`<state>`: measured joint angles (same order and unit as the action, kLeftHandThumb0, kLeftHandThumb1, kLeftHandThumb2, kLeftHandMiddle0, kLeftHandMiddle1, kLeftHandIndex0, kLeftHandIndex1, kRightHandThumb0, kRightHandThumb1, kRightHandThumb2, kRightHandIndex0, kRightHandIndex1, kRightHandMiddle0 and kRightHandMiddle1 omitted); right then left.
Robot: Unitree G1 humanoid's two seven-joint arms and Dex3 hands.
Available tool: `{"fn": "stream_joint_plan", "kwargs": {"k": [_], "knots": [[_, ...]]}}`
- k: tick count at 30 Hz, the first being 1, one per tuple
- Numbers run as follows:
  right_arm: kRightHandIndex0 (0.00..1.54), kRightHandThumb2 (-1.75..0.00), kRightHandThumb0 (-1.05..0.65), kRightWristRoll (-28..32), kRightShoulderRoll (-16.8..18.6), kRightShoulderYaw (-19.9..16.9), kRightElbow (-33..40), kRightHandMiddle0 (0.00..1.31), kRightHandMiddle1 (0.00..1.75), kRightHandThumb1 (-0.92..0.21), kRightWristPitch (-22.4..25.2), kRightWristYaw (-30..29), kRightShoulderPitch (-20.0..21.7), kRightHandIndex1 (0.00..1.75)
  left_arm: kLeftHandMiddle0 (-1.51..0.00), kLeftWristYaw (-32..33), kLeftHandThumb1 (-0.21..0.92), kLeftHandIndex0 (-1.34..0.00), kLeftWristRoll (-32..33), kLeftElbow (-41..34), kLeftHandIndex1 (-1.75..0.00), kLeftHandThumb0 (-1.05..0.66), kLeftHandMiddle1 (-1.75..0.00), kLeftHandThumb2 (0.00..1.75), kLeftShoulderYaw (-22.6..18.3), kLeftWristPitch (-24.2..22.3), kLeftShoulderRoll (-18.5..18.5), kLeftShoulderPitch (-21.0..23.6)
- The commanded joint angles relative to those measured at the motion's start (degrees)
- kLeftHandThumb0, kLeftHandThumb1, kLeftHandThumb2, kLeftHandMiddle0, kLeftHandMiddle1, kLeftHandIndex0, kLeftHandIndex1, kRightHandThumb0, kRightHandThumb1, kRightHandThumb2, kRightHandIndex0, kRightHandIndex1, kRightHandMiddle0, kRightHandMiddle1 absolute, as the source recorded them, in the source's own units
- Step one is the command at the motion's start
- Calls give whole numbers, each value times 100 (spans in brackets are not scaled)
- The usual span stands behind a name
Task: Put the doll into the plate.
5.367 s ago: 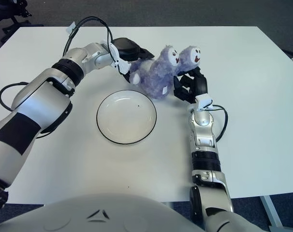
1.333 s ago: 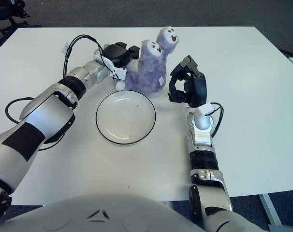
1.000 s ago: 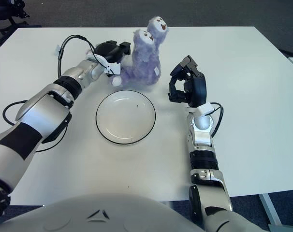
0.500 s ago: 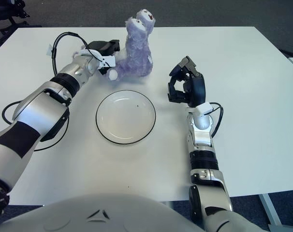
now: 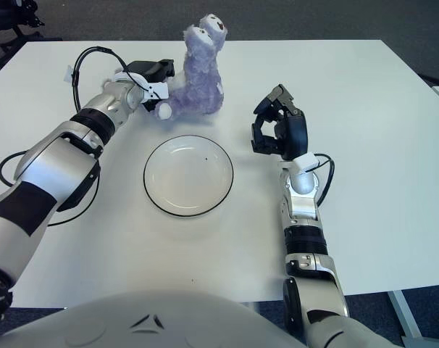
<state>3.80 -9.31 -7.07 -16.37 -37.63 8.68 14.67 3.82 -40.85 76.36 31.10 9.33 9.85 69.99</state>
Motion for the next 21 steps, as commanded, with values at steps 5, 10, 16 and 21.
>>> {"fn": "stream_joint_plan", "kwargs": {"k": [5,10,16,21], "knots": [[92,-96,-40,-25,27,14,71,41,175,-59,124,-48,-155,175,-54,-34,39,-66,148,-72,-175,44,-175,121,-140,137,91,27],[92,-95,-40,-48,27,18,82,40,175,-59,171,-71,-155,175,-55,-71,39,-67,206,-202,-175,44,-175,121,-185,221,143,83],[92,-95,-39,-68,35,24,102,40,175,-60,229,-100,-156,175,-55,-31,39,-67,199,-468,-175,44,-175,122,-175,462,324,61],[92,-94,-39,-97,39,29,137,40,175,-60,306,-146,-158,175,-55,-29,39,-67,167,-822,-175,44,-175,122,-158,694,565,-8]]}}
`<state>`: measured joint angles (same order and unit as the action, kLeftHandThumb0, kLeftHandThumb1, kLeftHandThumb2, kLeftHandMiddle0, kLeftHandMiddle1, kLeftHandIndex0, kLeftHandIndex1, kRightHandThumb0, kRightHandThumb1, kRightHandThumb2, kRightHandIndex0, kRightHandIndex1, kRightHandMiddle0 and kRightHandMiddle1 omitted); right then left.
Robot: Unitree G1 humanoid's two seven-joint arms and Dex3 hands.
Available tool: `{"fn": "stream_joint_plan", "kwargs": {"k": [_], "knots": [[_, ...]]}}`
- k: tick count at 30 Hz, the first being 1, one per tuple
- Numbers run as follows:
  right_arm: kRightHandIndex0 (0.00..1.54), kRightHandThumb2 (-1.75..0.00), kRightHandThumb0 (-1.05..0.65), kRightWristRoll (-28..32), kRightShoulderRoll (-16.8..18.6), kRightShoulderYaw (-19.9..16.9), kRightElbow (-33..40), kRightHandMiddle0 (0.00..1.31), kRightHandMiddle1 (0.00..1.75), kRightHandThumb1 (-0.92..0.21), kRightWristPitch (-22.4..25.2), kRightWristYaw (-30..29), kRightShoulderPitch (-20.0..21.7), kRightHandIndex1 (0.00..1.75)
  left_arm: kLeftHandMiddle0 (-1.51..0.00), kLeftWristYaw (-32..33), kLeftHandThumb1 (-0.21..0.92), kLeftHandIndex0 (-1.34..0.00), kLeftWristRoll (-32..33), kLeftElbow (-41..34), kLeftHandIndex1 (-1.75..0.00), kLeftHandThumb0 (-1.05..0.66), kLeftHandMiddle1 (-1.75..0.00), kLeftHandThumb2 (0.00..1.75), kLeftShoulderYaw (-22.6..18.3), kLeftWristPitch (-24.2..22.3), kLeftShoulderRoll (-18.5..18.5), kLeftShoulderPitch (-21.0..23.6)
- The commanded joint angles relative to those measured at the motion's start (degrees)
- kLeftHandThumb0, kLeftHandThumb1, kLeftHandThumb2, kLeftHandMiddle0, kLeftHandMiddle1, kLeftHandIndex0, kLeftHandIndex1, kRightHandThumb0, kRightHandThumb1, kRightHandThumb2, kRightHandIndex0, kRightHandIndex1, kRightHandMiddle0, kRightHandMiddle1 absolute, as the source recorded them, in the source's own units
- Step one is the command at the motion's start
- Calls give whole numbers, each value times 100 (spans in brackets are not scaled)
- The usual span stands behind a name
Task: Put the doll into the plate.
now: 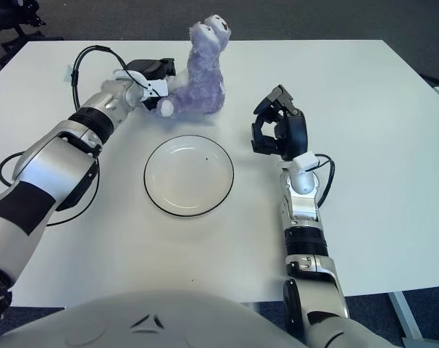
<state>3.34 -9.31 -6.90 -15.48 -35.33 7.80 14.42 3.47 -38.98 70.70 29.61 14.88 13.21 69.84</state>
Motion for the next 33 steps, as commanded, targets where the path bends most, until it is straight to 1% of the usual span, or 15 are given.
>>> {"fn": "stream_joint_plan", "kwargs": {"k": [1,5,9,12,20,22,24,28,33], "knots": [[91,-94,-39,-53,37,14,53,40,175,-61,86,-64,-133,175,-55,-1,39,-66,-20,-299,-175,44,-175,122,-10,155,254,-7],[91,-93,-39,-56,35,20,66,39,175,-61,103,-75,-137,175,-55,-25,39,-66,-14,-384,-175,44,-175,122,-9,157,286,-41],[91,-91,-39,-210,70,-24,279,38,175,-62,657,-348,-187,175,-55,51,39,-65,133,-838,-175,44,-175,121,-164,592,580,-256],[91,-90,-39,-272,71,-35,363,38,175,-63,897,-458,-197,175,-54,54,39,-65,179,-1001,-175,44,-175,121,-228,733,662,-346],[91,-89,-39,-300,59,-12,488,37,175,-64,1097,-537,-225,175,-54,16,40,-64,179,-1126,-175,44,-175,121,-279,765,699,-413],[91,-88,-39,-364,72,-51,497,37,175,-65,1287,-676,-190,175,-54,2,40,-64,343,-1771,-175,44,-175,121,-446,1104,944,-725],[91,-88,-39,-400,81,-70,513,37,175,-65,1400,-749,-174,175,-54,-31,40,-64,421,-2153,-175,44,-175,121,-541,1231,1067,-910],[90,-89,-39,-439,97,-76,571,37,175,-64,1556,-835,-164,175,-54,-77,40,-64,450,-2600,-175,44,-175,121,-650,1262,1143,-1154],[90,-89,-39,-440,89,-60,606,38,175,-64,1611,-865,-170,175,-54,-155,39,-64,438,-2786,-175,44,-175,121,-717,1193,1152,-1248]]}}
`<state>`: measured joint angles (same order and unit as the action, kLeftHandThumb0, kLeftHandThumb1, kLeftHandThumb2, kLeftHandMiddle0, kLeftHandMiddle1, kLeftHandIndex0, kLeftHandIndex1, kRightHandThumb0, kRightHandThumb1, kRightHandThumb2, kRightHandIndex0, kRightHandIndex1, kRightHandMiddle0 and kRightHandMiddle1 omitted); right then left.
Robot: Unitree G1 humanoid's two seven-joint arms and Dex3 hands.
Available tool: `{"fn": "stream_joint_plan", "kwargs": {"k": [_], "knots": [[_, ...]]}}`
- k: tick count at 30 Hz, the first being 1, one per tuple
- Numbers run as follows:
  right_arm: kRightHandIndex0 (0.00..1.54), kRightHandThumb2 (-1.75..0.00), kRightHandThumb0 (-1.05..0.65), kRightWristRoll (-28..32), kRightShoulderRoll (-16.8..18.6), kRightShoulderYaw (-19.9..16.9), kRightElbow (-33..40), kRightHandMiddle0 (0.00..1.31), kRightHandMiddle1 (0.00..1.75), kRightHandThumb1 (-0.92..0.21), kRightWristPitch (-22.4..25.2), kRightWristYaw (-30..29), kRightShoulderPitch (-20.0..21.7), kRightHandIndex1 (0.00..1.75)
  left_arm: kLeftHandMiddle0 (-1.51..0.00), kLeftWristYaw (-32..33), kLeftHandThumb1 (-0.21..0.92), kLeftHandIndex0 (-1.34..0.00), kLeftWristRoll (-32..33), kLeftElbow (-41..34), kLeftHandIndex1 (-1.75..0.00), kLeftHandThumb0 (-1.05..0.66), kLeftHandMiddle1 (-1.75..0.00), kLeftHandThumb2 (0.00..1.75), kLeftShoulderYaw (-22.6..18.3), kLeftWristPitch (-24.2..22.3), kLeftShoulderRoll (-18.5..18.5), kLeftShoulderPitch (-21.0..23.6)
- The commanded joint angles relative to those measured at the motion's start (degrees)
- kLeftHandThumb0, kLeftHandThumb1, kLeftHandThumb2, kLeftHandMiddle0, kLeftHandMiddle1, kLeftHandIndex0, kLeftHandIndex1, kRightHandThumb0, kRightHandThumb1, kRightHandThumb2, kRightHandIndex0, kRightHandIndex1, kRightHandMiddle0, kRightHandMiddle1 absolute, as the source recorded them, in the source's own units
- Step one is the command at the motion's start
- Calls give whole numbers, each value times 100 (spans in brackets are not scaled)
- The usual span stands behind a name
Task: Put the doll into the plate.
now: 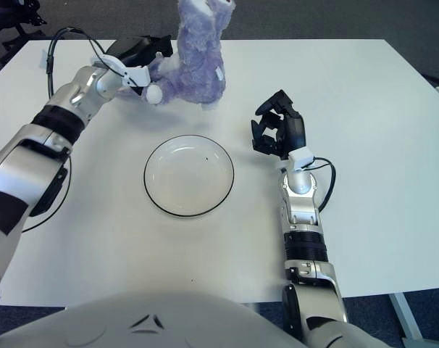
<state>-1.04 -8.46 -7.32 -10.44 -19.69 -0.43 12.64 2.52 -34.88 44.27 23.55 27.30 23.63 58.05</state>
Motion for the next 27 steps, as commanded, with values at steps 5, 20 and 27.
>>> {"fn": "stream_joint_plan", "kwargs": {"k": [5,20,27], "knots": [[90,-90,-39,32,73,-66,241,38,175,-63,385,-161,24,175,-54,489,39,-64,110,-148,-175,44,-175,121,-192,1116,199,-312],[88,-89,-39,207,169,-137,581,37,175,-64,1042,-265,21,175,-53,1055,40,-61,-115,204,-175,43,-175,120,-129,2730,345,-427],[88,-89,-39,230,187,-152,699,37,175,-64,1219,-272,11,175,-53,978,41,-60,-64,339,-175,43,-175,119,-206,3107,318,-451]]}}
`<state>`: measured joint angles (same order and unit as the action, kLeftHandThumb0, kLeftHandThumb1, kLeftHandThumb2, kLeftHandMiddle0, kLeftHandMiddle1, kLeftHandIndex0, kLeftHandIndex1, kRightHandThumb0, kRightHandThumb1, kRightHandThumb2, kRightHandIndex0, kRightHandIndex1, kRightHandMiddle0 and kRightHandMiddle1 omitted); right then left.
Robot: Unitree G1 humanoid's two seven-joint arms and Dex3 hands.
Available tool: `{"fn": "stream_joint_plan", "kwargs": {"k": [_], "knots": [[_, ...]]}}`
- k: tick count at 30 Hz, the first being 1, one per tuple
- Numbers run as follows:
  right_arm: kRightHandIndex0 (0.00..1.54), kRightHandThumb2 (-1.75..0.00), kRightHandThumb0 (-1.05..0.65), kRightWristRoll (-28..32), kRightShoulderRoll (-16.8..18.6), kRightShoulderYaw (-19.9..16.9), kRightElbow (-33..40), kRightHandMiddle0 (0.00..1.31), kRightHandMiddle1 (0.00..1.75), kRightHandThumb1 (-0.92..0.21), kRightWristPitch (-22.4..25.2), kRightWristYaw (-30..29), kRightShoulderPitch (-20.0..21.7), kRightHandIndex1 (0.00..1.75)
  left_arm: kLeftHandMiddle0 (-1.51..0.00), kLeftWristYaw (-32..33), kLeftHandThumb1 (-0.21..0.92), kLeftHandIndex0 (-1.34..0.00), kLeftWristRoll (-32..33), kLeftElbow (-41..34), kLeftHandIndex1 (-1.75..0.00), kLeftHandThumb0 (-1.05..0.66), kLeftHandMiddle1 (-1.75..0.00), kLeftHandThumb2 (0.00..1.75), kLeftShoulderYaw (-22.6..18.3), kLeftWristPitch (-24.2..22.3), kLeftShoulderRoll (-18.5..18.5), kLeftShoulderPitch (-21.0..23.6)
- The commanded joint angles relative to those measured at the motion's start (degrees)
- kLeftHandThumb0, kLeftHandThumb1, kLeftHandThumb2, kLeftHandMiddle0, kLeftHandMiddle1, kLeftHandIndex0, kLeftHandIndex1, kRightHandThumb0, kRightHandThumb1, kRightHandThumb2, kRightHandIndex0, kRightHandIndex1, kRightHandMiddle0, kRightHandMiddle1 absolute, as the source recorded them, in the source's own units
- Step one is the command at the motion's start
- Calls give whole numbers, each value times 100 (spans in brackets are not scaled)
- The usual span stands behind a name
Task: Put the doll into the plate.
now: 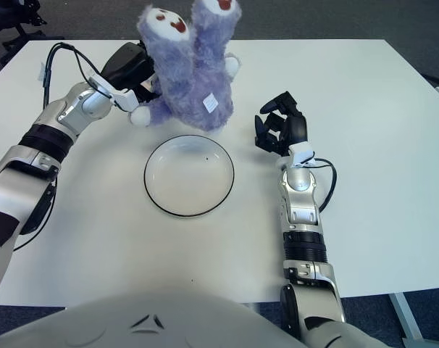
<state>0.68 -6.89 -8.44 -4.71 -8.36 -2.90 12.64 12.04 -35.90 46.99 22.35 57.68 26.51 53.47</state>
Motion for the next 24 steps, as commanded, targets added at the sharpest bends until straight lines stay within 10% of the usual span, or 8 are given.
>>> {"fn": "stream_joint_plan", "kwargs": {"k": [1,24], "knots": [[88,-89,-39,58,31,-40,133,37,175,-64,96,-26,9,175,-53,24,41,-60,30,82,-175,43,-175,119,-95,87,26,11],[87,-88,-39,58,41,-92,92,37,175,-65,250,-106,97,175,-63,-857,52,-57,376,242,-175,25,-175,96,-17,1380,8,-52]]}}
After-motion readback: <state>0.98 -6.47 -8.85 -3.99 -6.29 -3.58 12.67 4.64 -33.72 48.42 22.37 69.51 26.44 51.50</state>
